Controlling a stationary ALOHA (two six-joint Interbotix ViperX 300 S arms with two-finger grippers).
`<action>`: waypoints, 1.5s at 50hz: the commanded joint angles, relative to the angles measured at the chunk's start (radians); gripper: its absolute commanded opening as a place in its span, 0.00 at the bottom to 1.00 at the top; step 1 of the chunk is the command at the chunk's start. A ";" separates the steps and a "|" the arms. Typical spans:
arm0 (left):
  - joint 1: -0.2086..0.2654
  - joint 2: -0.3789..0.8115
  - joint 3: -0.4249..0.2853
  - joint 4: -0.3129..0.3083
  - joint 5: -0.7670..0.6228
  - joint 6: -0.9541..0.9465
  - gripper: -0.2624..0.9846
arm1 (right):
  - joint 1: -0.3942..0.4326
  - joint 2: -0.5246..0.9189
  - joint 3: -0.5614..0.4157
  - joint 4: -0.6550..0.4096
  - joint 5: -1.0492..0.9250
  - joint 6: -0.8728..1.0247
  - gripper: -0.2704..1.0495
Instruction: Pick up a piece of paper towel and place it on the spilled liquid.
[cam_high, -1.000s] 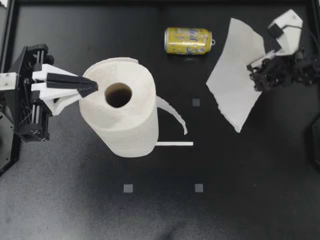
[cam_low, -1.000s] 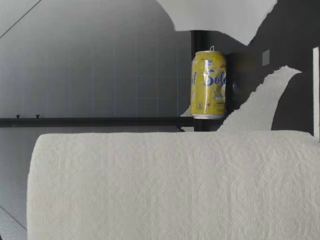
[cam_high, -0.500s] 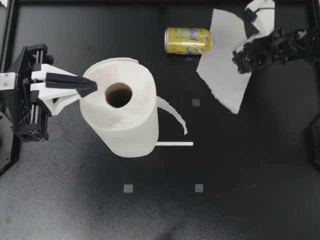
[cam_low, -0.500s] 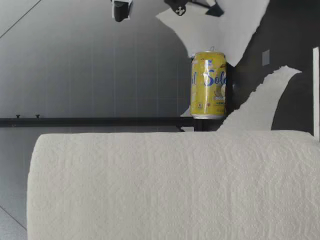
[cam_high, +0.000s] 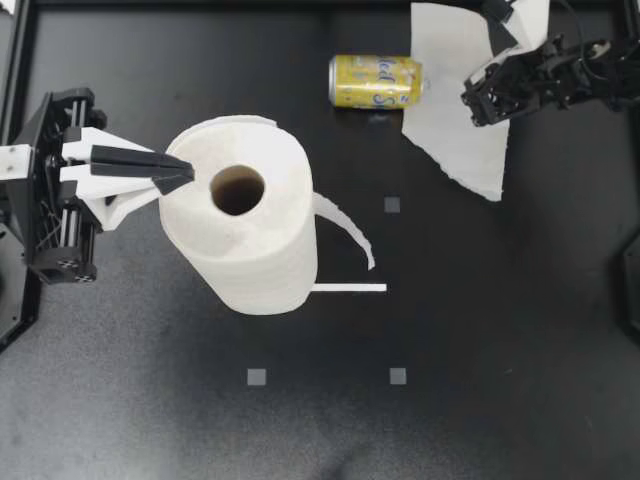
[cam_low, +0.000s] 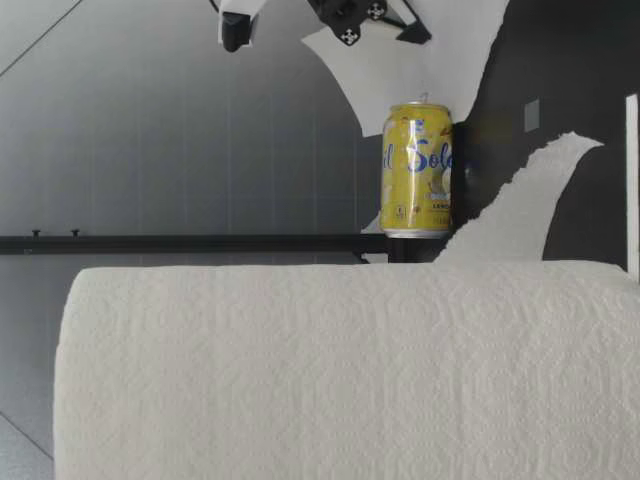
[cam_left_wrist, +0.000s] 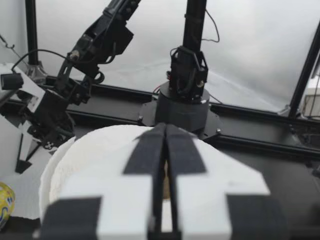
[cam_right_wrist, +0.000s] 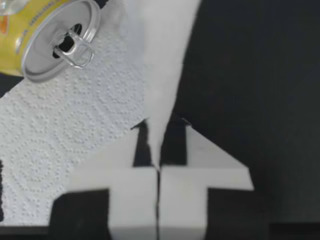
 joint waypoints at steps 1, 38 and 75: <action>-0.002 -0.005 -0.017 0.002 -0.005 0.002 0.26 | -0.006 -0.006 -0.021 0.003 0.003 0.003 0.18; -0.002 -0.005 -0.021 0.003 -0.005 0.005 0.26 | 0.123 -0.026 -0.029 0.026 0.347 -0.005 0.70; -0.003 -0.015 -0.018 0.011 -0.003 0.006 0.26 | 0.328 -0.284 0.012 0.604 0.759 -0.578 0.70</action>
